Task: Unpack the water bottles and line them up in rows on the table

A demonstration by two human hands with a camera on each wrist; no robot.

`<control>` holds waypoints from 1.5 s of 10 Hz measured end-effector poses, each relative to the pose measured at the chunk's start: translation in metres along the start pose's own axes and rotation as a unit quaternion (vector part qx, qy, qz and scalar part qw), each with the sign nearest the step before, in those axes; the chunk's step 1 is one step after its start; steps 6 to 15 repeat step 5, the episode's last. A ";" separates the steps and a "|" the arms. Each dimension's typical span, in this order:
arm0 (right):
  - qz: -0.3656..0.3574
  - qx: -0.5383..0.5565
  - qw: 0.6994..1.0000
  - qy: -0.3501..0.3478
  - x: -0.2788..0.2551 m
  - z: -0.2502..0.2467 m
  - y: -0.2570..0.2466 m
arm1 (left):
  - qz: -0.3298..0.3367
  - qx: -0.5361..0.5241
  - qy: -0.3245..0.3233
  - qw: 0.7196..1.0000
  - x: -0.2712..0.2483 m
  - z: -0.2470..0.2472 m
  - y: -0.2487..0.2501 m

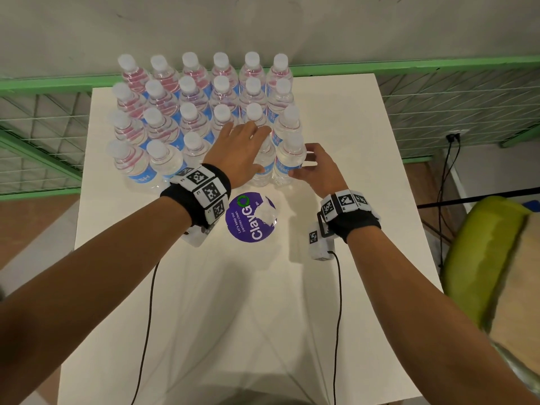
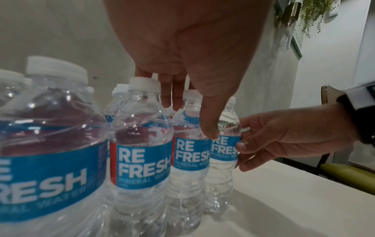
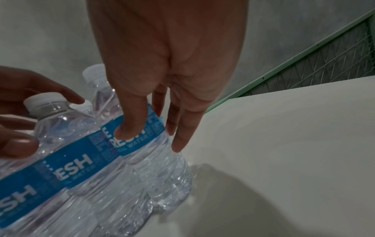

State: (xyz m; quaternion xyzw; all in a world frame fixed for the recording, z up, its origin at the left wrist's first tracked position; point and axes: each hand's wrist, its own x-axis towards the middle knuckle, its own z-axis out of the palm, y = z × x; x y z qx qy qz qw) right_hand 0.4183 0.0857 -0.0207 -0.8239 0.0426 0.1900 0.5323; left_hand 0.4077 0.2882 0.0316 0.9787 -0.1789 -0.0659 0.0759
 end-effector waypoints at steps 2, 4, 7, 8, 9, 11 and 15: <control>-0.001 -0.009 1.000 0.002 -0.001 -0.001 0.000 | -0.010 0.008 0.009 1.000 -0.006 0.004 0.003; 0.011 -0.006 1.000 -0.002 -0.004 0.000 -0.004 | -0.010 -0.025 0.049 0.998 -0.018 0.004 0.007; 0.026 -0.004 1.000 0.004 -0.012 0.000 0.000 | -0.036 -0.075 0.099 0.992 -0.049 0.014 0.016; 0.026 -0.004 1.000 0.004 -0.012 0.000 0.000 | -0.036 -0.075 0.099 0.992 -0.049 0.014 0.016; 0.026 -0.004 1.000 0.004 -0.012 0.000 0.000 | -0.036 -0.075 0.099 0.992 -0.049 0.014 0.016; 0.026 -0.004 1.000 0.004 -0.012 0.000 0.000 | -0.036 -0.075 0.099 0.992 -0.049 0.014 0.016; 0.026 -0.004 1.000 0.004 -0.012 0.000 0.000 | -0.036 -0.075 0.099 0.992 -0.049 0.014 0.016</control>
